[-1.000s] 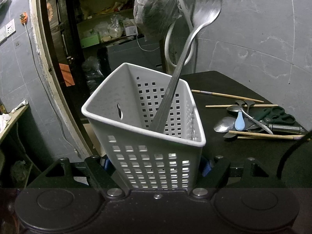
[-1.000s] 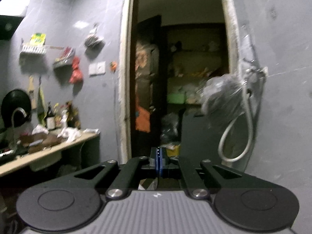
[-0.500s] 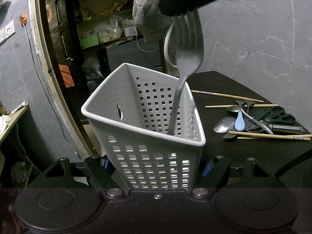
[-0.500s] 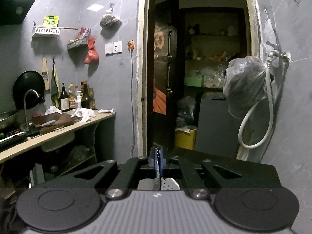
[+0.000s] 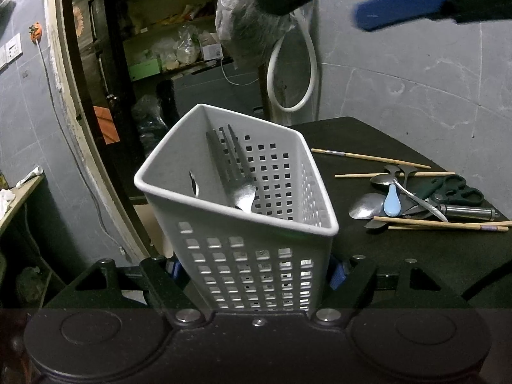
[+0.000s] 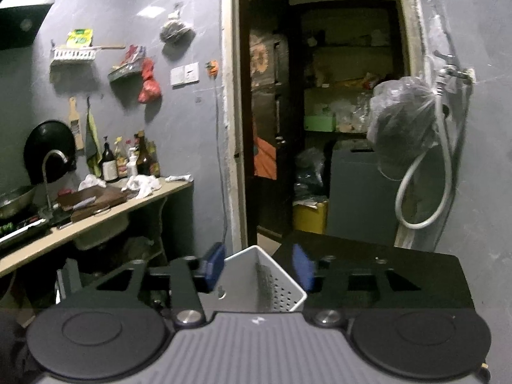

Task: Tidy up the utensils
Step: 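Open the right gripper to drop the fork into the basket, then move the right gripper back over the utensil pile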

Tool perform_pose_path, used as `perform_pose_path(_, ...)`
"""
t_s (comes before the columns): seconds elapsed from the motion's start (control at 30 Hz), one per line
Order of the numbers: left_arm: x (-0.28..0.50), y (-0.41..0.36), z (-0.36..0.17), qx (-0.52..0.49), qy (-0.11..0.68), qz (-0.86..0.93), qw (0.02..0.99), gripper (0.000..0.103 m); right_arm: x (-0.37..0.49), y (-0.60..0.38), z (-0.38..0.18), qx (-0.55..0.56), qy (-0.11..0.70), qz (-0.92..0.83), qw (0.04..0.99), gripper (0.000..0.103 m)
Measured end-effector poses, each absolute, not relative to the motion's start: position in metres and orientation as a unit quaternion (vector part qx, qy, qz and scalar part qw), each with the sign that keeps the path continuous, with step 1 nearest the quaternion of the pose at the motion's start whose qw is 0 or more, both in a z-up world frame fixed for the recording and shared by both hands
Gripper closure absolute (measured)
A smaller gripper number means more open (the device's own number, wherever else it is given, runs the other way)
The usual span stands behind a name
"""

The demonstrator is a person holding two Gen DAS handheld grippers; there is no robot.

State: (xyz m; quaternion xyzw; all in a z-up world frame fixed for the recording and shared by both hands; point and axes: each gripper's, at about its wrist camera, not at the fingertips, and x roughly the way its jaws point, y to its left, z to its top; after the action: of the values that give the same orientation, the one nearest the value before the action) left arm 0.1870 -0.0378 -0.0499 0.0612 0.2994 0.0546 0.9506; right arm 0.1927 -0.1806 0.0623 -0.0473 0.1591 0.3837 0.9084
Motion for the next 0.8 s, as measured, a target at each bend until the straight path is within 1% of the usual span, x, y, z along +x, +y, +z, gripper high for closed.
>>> perform_pose_path(0.03,0.187,-0.038,-0.050,0.061,0.299,0.055,0.951,0.023,0.194,-0.185,0.062,-0.043,0.158,0.378,0.911,0.029)
perform_pose_path(0.07,0.187,-0.038,-0.050,0.061,0.299,0.055,0.951,0.023,0.194,-0.189,0.062,-0.038,0.158,0.371,0.915,0.025)
perform_pose_path(0.13,0.187,-0.037,-0.050,0.061,0.300,0.055,0.951,0.023,0.197,-0.198,0.062,-0.028,0.157,0.357,0.920,0.013)
perform_pose_path(0.23,0.187,-0.037,-0.050,0.061,0.300,0.055,0.950,0.023,0.200,-0.211,0.058,-0.017,0.162,0.332,0.929,0.005)
perform_pose_path(0.3,0.187,-0.037,-0.050,0.061,0.300,0.055,0.950,0.023,0.202,-0.219,0.055,-0.010,0.168,0.315,0.934,0.002)
perform_pose_path(0.47,0.187,-0.037,-0.050,0.061,0.300,0.054,0.950,0.023,0.203,-0.239,0.040,-0.005,0.198,0.274,0.941,0.000)
perform_pose_path(0.8,0.187,-0.038,-0.050,0.063,0.300,0.055,0.950,0.023,0.208,-0.263,-0.008,-0.008,0.298,0.203,0.932,0.000)
